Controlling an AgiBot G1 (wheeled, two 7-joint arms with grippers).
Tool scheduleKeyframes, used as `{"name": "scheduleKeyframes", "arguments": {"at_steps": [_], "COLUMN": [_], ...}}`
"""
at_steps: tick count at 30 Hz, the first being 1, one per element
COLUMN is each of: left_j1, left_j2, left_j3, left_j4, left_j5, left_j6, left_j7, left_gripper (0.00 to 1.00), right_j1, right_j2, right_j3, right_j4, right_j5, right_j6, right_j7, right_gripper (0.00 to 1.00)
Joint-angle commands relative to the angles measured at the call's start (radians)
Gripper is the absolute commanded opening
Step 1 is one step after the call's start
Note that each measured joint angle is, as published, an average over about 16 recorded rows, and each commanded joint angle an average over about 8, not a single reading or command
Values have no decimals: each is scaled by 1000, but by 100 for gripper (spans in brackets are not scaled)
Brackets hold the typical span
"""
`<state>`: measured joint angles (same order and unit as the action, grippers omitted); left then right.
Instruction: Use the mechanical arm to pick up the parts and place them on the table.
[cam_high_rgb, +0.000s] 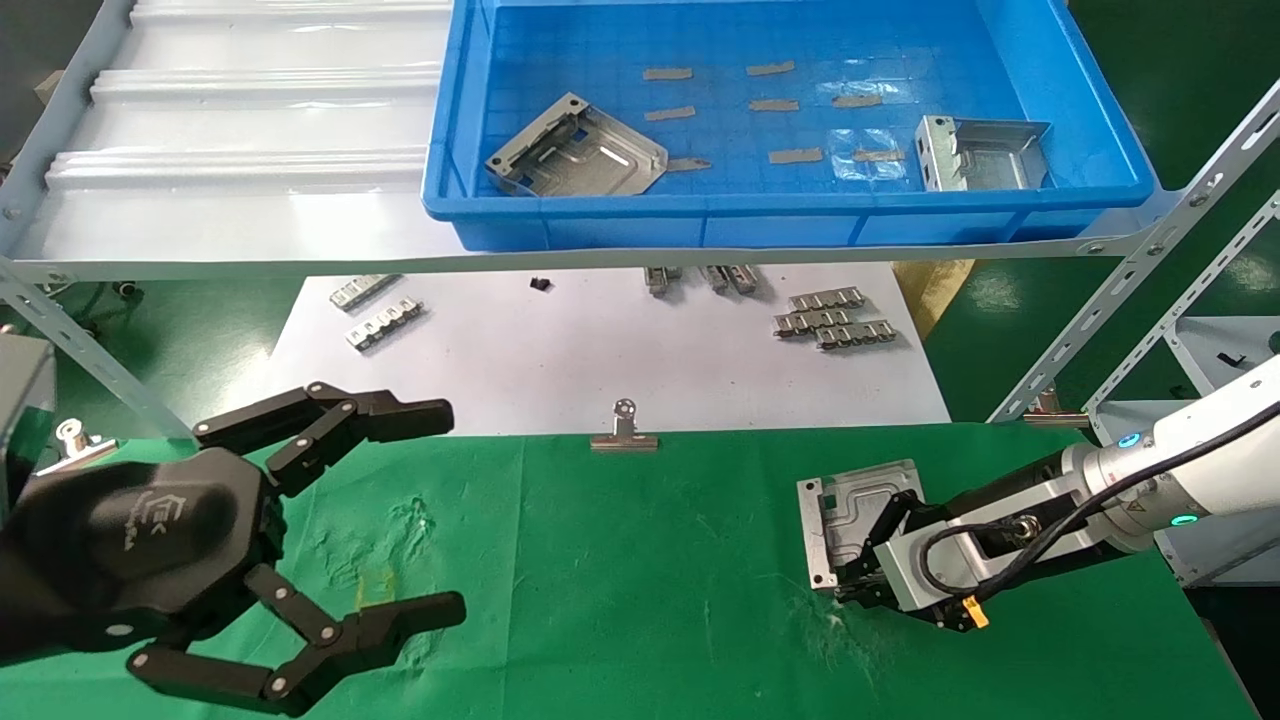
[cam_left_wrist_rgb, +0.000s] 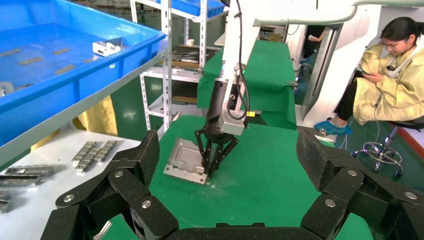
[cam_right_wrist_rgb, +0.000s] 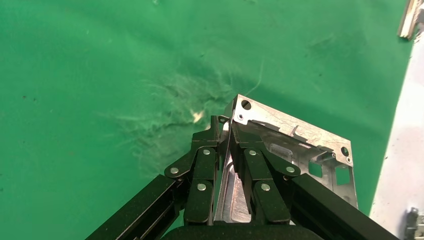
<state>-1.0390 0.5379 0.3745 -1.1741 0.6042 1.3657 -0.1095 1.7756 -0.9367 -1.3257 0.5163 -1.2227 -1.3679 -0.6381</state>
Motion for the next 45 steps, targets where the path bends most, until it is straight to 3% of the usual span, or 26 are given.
{"name": "scheduleKeyframes", "arguments": {"at_steps": [1, 6, 8, 9, 27, 32, 40, 45], "left_j1": [0, 0, 0, 0, 0, 0, 0, 0], "left_j2": [0, 0, 0, 0, 0, 0, 0, 0], "left_j3": [0, 0, 0, 0, 0, 0, 0, 0], "left_j4": [0, 0, 0, 0, 0, 0, 0, 0], "left_j5": [0, 0, 0, 0, 0, 0, 0, 0], "left_j6": [0, 0, 0, 0, 0, 0, 0, 0], "left_j7": [0, 0, 0, 0, 0, 0, 0, 0], "left_gripper": [100, 100, 100, 100, 100, 100, 100, 100], "right_j1": [0, -2, -3, -4, 43, 70, 69, 59], "right_j2": [-12, -38, -48, -52, -83, -57, -18, -12], "right_j3": [-4, -2, -1, -1, -20, 6, 87, 113], "right_j4": [-30, -91, -110, -118, -193, -199, -238, -249], "right_j5": [-6, -6, -6, -7, -48, -2, 160, 219], "right_j6": [-5, 2, 8, 11, -1, -61, -207, -240], "right_j7": [-16, -57, -75, -84, -131, -103, -7, 24], "right_gripper": [23, 81, 97, 100, 100, 100, 100, 100]}}
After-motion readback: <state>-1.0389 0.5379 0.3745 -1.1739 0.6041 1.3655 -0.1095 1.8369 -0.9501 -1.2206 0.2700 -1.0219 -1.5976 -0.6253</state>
